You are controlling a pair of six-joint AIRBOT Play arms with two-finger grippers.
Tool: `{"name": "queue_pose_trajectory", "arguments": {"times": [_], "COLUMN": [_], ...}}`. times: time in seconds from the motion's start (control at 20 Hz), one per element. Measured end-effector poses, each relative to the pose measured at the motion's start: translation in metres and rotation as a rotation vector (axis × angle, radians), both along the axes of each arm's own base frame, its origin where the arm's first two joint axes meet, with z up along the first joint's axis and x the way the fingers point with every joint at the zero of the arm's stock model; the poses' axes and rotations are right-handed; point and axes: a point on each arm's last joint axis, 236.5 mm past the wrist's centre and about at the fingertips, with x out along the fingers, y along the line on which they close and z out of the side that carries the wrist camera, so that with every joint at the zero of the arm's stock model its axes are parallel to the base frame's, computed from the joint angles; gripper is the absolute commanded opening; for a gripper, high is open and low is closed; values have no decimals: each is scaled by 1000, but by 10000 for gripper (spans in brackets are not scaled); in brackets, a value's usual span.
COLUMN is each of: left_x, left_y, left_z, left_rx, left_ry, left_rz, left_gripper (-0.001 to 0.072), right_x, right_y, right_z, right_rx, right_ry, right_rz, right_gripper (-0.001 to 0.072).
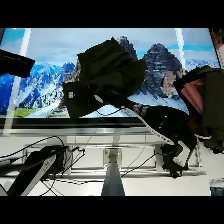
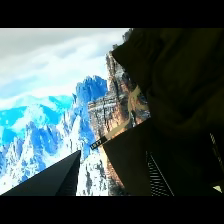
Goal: Fold the clothes and pants, and hang the long-sleeved shirts on hangers.
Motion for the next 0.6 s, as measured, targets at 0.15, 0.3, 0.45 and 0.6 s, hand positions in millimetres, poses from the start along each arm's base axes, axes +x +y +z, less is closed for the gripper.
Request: {"name": "queue_pose_trajectory", "arguments": {"times": [0.15,0.3,0.45,0.6], "left_x": [9,21,32,34], "left_y": [1,4,14,22], "left_z": [-14,-34,-61,-81], "left_rx": [-3,3,28,48], "left_ry": [41,98,172,237], "left_rz": [0,4,22,33], "left_gripper": [283,20,19,17], "right_x": [20,48,85,125], "right_y": [-6,-9,-25,-80], "right_z": [15,54,117,192], "right_rx": [-2,41,122,202], "right_ry": [-26,-76,-145,-193], "right_rz": [-11,-41,-119,-290], "right_gripper": [37,37,36,36]}}
